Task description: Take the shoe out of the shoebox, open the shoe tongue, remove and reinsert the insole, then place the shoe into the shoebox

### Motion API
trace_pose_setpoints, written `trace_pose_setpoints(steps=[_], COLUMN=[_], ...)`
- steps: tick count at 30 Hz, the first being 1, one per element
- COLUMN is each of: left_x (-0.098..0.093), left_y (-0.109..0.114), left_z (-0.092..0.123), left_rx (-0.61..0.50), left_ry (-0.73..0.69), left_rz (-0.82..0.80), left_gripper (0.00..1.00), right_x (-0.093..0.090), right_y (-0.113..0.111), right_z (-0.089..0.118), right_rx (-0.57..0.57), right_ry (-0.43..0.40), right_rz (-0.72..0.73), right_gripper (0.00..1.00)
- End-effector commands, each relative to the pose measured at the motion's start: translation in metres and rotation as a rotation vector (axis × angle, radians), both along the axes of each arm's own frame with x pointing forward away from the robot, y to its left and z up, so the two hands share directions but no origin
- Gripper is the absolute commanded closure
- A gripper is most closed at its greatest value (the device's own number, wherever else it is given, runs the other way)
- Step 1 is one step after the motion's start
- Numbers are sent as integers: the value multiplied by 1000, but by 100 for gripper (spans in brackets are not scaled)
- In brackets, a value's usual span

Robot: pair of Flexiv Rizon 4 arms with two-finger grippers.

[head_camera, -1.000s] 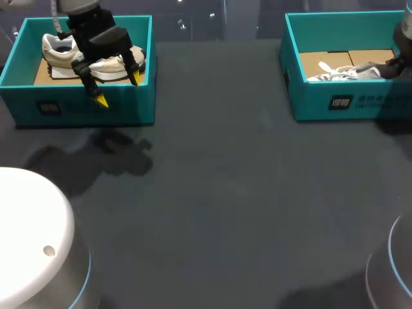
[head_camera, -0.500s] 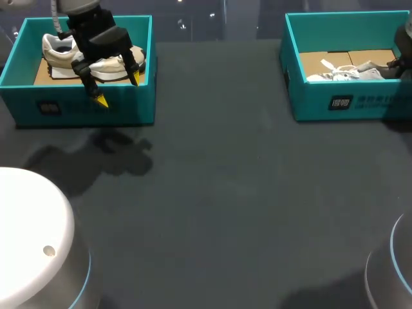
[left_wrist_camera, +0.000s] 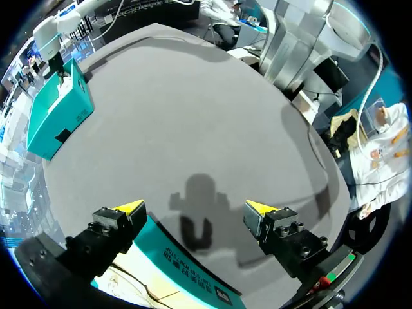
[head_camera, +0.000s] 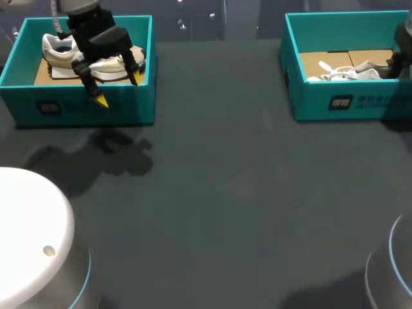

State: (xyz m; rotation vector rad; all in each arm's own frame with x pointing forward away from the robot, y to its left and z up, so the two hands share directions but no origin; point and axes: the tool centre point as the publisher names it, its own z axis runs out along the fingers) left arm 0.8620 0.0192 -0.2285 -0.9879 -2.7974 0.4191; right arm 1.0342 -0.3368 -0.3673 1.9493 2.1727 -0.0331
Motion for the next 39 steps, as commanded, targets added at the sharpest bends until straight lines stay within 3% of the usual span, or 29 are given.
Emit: trace_pose_setpoints(steps=[1,2,12,20,27,39], left_x=[0,0,0,0,0,0], left_y=[0,0,0,0,0,0], left_z=[0,0,0,0,0,0], left_rx=[1,1,1,1,1,1], left_ry=[-1,-1,-1,-1,-1,-1], left_rz=[0,0,0,0,0,0], left_gripper=[0,0,0,0,0,0], right_x=[-6,-6,-15,-33,-60,-105], right_y=[4,6,19,35,49,59], right_z=[11,13,38,84,123,143], right_rx=[-1,0,25,36,16,55], right_ry=[-6,-10,-13,-32,-53,-28], right_rz=[-7,-6,-27,-53,-69,-86], right_gripper=[5,0,0,0,0,0])
